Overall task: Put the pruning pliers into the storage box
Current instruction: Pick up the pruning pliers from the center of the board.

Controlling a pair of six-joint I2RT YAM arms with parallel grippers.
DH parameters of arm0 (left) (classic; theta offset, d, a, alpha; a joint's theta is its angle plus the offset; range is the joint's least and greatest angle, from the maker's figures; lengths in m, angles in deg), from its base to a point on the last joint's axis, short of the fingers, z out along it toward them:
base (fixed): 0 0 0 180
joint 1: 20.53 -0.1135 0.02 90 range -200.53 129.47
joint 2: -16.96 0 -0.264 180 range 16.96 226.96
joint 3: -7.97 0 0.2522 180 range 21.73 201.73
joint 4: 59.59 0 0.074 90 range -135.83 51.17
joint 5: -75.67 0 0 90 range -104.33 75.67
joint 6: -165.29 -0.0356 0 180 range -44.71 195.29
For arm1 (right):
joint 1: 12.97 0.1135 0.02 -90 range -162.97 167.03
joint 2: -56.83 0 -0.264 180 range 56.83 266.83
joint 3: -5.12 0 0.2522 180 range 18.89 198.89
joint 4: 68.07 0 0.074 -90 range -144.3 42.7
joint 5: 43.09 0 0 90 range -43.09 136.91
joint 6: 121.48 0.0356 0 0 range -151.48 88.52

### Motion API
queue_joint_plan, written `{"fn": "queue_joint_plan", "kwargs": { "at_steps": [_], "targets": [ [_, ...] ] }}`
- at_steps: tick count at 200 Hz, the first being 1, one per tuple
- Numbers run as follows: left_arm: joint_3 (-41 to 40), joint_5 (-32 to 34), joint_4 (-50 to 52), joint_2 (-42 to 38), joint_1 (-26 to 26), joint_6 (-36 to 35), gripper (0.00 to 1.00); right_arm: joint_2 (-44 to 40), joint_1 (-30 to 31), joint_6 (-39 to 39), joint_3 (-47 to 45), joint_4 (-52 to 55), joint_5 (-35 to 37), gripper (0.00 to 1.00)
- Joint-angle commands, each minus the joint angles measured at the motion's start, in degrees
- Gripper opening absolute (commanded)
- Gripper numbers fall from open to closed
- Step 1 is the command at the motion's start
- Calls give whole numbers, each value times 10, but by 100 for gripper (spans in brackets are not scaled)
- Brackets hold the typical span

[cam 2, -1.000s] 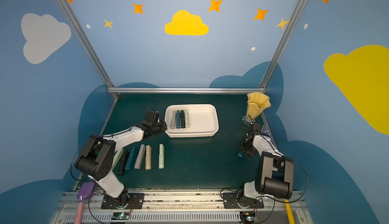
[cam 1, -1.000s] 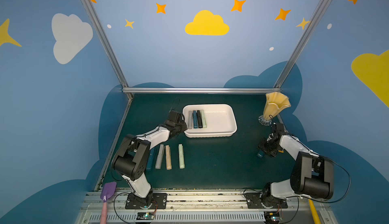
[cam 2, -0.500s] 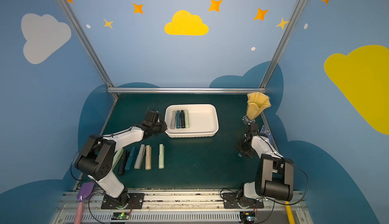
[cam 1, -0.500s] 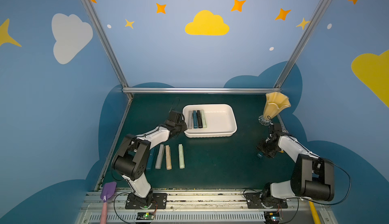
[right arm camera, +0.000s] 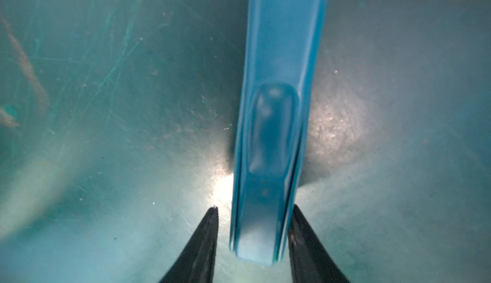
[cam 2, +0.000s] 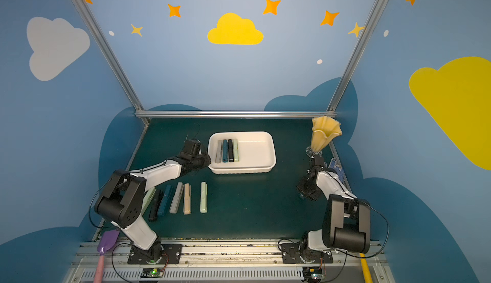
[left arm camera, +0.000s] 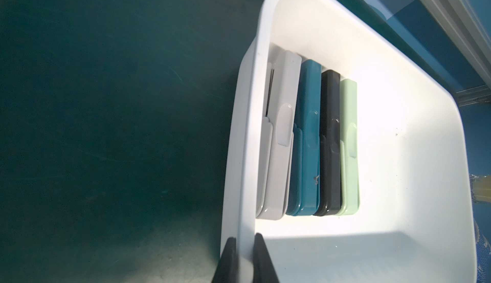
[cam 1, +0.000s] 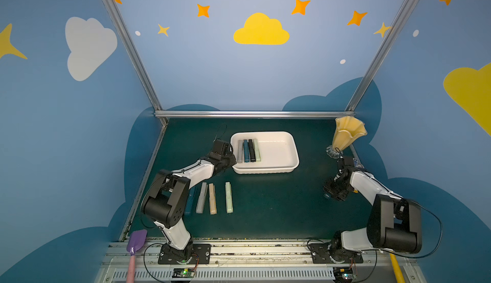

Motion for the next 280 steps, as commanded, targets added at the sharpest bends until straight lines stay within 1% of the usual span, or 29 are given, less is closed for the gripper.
{"fn": "queue_joint_plan", "kwargs": {
  "at_steps": [1, 33, 96, 134, 182, 211, 227, 261, 280],
  "targets": [
    [16, 8, -10, 7, -5, 1, 11, 6, 4, 9, -7, 18, 7, 40],
    [16, 9, -9, 7, -5, 0, 11, 16, 5, 9, -4, 17, 7, 36],
    [17, 10, -7, 4, -5, -2, 11, 12, 9, -14, 9, 33, 21, 25],
    [17, 13, -5, 1, -4, -4, 11, 2, 37, -36, 34, 60, 40, 22],
    [17, 15, -1, 1, -1, -6, 11, -13, 120, -74, 137, 120, 91, 20],
    [21, 19, 4, 5, 3, -10, 11, 6, 179, -114, 225, 131, 87, 20],
    [20, 21, 1, 9, 6, -10, 11, 39, 213, -137, 279, 131, 69, 20],
    [18, 30, 1, 5, 10, -7, 11, 142, 287, -166, 407, 142, 42, 20],
    [18, 36, 1, 3, 11, -6, 11, 205, 315, -173, 463, 138, 25, 20]
  ]
}}
